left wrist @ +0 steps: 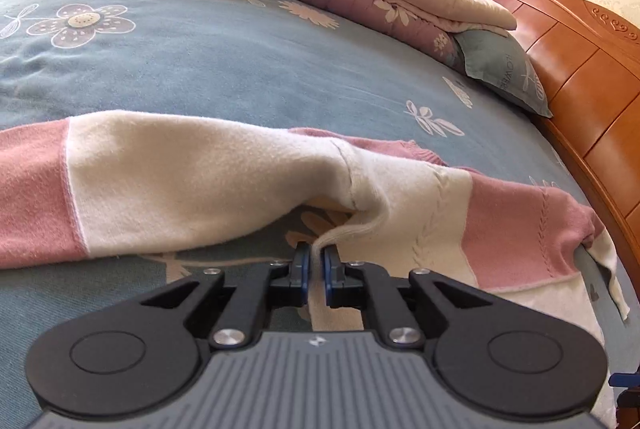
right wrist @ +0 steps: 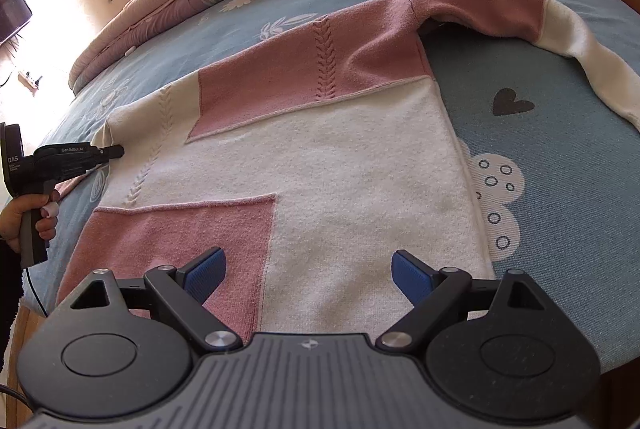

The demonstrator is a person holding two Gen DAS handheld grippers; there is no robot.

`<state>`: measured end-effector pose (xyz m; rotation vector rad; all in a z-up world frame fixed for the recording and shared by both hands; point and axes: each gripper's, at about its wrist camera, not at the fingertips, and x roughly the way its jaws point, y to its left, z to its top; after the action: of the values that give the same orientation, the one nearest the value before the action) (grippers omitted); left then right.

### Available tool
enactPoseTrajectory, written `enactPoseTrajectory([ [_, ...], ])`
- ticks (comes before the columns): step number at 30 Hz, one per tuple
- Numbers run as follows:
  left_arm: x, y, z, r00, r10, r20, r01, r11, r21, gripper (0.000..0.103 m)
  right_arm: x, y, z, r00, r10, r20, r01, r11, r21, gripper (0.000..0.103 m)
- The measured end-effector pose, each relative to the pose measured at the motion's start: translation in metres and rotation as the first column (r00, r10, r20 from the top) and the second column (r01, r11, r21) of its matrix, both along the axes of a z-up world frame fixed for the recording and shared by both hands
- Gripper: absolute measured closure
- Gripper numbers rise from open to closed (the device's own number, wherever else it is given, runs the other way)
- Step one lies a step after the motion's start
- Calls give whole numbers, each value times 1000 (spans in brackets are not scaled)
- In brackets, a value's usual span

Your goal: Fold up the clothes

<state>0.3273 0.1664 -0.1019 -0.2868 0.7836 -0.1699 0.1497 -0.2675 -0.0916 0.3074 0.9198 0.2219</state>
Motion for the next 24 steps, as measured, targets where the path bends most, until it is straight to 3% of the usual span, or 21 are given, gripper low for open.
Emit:
enactPoseTrajectory([
  [3,0,-1,5,999,-10,-38,10,1000,4,98,2,4,-1,1000,13,-1,-13,1000,3,10],
  [7,-32,-9,25,999,-37,-11,37,999,22,95,1,13,2,998,52,20,-51,998,-30,10],
  [9,-51,-20,36,994,-111,6,111,994,-6,88,5,23,5,994,100,37,-97,992,-77,10],
  [11,-68,-42,40,976,-216,6,216,976,3,79,13,41,6,985,165,59,-156,979,-134,10],
  [14,-88,-84,33,932,-361,-11,359,923,139,73,25,74,-3,960,262,102,-239,952,-193,10],
  [16,-96,-97,21,925,-377,-54,380,904,198,73,29,89,-15,947,306,95,-279,933,-226,10],
  [18,-106,-92,6,938,-324,-122,342,922,180,73,17,95,-25,936,343,73,-311,908,-281,9],
  [21,-139,-69,2,954,-270,-131,279,959,49,65,-18,91,-33,921,384,62,-340,872,-353,0],
  [22,-150,-62,1,953,-264,-151,268,963,8,65,-30,85,-34,921,386,61,-341,870,-355,0],
  [24,-159,-59,6,943,-273,-191,280,960,9,64,-46,67,-32,931,361,53,-330,894,-304,0],
])
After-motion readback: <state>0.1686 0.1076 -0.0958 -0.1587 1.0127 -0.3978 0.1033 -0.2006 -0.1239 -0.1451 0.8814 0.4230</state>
